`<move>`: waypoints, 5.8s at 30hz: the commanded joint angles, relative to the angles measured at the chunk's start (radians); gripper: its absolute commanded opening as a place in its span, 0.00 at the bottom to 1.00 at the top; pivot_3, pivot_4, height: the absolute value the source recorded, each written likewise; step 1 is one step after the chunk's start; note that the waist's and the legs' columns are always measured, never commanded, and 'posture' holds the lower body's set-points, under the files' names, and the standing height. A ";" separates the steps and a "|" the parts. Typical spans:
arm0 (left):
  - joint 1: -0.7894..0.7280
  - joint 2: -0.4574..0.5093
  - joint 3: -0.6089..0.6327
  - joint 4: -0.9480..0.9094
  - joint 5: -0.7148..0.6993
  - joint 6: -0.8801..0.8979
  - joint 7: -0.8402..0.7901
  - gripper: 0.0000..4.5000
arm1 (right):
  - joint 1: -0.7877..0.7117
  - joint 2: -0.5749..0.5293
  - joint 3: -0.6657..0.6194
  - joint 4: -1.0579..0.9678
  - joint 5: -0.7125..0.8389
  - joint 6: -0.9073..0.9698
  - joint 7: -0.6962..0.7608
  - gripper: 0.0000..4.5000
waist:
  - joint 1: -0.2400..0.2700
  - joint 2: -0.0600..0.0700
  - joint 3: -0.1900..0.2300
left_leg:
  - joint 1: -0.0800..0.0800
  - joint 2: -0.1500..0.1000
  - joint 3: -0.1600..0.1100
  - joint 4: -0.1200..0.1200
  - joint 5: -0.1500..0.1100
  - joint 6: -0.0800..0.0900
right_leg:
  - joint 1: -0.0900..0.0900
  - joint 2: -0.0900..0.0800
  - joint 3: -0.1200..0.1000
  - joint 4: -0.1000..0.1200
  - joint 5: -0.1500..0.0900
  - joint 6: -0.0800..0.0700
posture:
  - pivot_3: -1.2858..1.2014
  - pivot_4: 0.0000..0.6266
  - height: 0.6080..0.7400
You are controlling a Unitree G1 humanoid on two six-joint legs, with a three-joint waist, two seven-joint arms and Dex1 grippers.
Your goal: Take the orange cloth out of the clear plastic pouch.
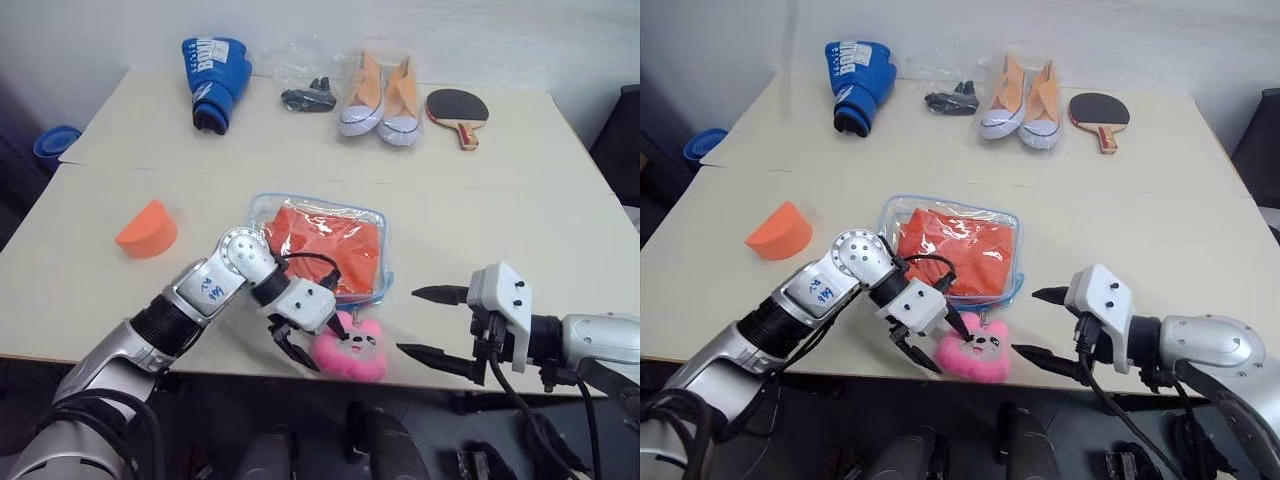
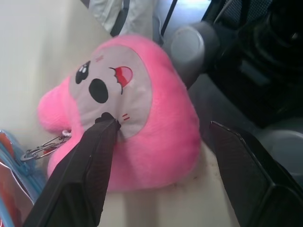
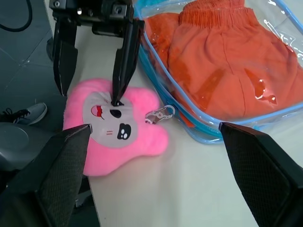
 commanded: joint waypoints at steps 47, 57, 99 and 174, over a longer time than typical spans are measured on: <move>0.110 0.076 0.342 -0.092 -0.025 0.306 0.193 0.00 | -0.394 0.107 0.418 0.628 -0.757 -0.801 0.219 0.00 | -0.012 0.000 0.000 | 0.000 0.001 0.000 0.000 0.000 0.001 | -0.001 -0.001 -0.001 0.000 0.000 0.000 | 0.52 0.24 1.00; 0.223 0.272 0.630 -0.102 -0.182 0.537 0.249 0.00 | -0.338 0.002 0.318 0.727 -0.740 -0.990 0.279 0.00 | -0.015 0.001 0.001 | 0.000 0.001 0.000 0.000 0.001 -0.001 | -0.001 -0.004 -0.001 0.000 0.000 0.000 | 0.52 0.24 1.00; 0.314 0.463 0.828 0.167 -0.303 0.562 0.203 0.94 | 0.023 0.014 -0.022 0.277 -0.356 -0.543 0.162 0.99 | -0.010 0.002 0.002 | 0.001 0.003 0.000 0.000 0.000 -0.005 | -0.001 -0.004 -0.001 0.001 -0.001 -0.002 | 0.52 0.24 1.00; 0.096 -0.221 0.410 -0.164 -0.165 0.710 0.617 0.00 | -0.145 0.191 0.396 0.297 -0.740 -0.339 -0.276 0.50 | -0.011 0.002 0.001 | 0.000 0.000 0.000 0.000 0.001 -0.003 | -0.001 -0.003 0.000 0.001 0.000 0.000 | 0.52 0.24 1.00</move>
